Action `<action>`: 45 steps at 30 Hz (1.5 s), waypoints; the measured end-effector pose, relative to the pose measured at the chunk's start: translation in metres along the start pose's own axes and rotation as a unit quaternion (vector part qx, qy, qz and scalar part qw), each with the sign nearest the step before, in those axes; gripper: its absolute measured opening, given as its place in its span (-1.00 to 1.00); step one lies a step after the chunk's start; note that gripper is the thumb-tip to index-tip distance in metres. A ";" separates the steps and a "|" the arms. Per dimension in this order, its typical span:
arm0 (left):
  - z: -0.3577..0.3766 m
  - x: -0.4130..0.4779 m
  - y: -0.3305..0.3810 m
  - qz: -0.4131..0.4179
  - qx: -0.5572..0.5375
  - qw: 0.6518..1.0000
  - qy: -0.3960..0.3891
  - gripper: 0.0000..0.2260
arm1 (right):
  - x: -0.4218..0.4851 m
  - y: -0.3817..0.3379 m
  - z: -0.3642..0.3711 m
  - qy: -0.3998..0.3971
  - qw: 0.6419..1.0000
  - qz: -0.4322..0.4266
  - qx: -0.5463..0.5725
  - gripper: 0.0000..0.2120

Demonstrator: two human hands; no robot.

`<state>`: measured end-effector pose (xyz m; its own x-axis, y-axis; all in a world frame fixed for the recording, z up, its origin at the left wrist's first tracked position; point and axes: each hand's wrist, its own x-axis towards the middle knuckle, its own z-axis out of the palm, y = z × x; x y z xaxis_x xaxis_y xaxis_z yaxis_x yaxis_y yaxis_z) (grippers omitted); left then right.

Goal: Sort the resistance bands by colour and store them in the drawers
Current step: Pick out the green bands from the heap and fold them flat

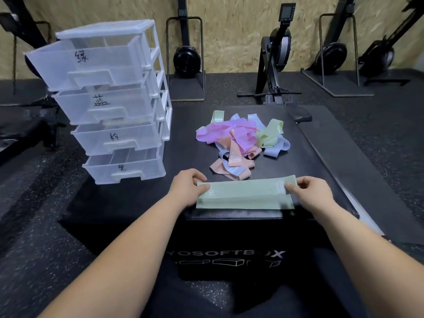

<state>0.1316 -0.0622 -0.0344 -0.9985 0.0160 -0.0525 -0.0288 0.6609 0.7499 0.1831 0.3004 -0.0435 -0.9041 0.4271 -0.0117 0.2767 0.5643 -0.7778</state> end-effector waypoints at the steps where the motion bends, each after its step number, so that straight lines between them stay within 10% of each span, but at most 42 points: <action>1: 0.002 -0.003 -0.001 0.002 0.008 1.000 0.008 -0.85 | -0.003 0.002 0.000 -0.001 1.000 -0.004 -0.011 -0.83; 17: 0.032 -0.019 -0.027 0.111 0.217 0.968 0.052 -0.85 | -0.022 0.024 0.010 -0.015 0.963 -0.100 -0.250 -0.51; 22: 0.016 -0.013 -0.018 0.197 0.215 0.955 -0.060 -0.72 | -0.007 0.019 -0.008 -0.168 0.919 -0.235 -0.269 -0.46; 45: -0.005 0.007 -0.018 0.220 0.316 0.914 -0.129 -0.66 | 0.019 -0.013 0.002 -0.218 0.881 -0.250 -0.338 -0.68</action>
<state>0.1245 -0.0775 -0.0449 -0.8607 0.5064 -0.0520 0.4864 0.8482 0.2096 0.1615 0.2996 -0.0348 -0.9662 -0.2237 -0.1281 -0.1949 0.9592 -0.2049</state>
